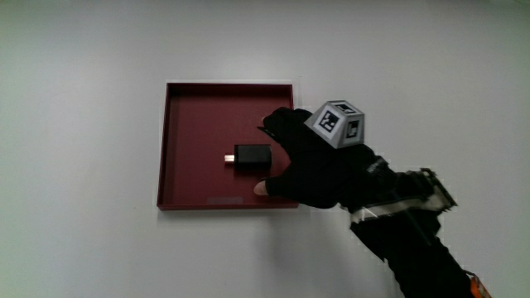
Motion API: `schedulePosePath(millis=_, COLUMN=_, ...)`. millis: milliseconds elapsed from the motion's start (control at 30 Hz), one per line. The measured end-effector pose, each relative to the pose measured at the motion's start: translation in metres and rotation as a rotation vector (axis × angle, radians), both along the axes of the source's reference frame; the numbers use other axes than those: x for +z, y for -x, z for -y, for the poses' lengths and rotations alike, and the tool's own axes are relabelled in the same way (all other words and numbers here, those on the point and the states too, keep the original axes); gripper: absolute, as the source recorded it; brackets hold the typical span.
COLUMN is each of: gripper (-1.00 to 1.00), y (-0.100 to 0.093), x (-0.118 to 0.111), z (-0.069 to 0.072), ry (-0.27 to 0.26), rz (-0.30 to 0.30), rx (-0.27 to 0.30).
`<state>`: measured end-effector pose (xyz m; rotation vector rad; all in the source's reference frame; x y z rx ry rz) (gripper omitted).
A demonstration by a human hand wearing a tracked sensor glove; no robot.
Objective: Place charger into plate
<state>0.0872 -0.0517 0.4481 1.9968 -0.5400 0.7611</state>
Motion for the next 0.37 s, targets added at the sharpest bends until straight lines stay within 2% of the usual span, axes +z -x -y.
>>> schedulePosePath(millis=33, gripper=-1.0, y=-0.004, x=-0.006, z=-0.001, ry=-0.002, rz=0.011, rx=0.002)
schedulePosePath(millis=67, gripper=-1.0, y=-0.009, x=-0.012, z=-0.001, ry=-0.006, rz=-0.007, rx=0.007)
schedulePosePath(millis=133, gripper=-1.0, y=-0.017, x=-0.022, z=-0.003, ry=-0.012, rz=0.035, rx=0.011)
schedulePosePath(millis=200, gripper=-1.0, y=-0.026, x=-0.035, z=-0.005, ry=-0.002, rz=0.032, rx=0.034)
schedulePosePath(millis=233, gripper=-1.0, y=-0.031, x=-0.037, z=-0.005, ry=-0.022, rz=0.07, rx=0.024)
schedulePosePath(millis=267, gripper=-1.0, y=-0.034, x=-0.048, z=-0.007, ry=0.022, rz=0.048, rx=0.059)
schedulePosePath(millis=300, gripper=-1.0, y=-0.039, x=-0.051, z=-0.007, ry=-0.012, rz=0.051, rx=0.054)
schedulePosePath(millis=333, gripper=-1.0, y=-0.043, x=-0.058, z=-0.009, ry=0.005, rz=0.04, rx=0.066)
schedulePosePath(millis=367, gripper=-1.0, y=-0.048, x=-0.062, z=-0.009, ry=-0.011, rz=0.051, rx=0.06)
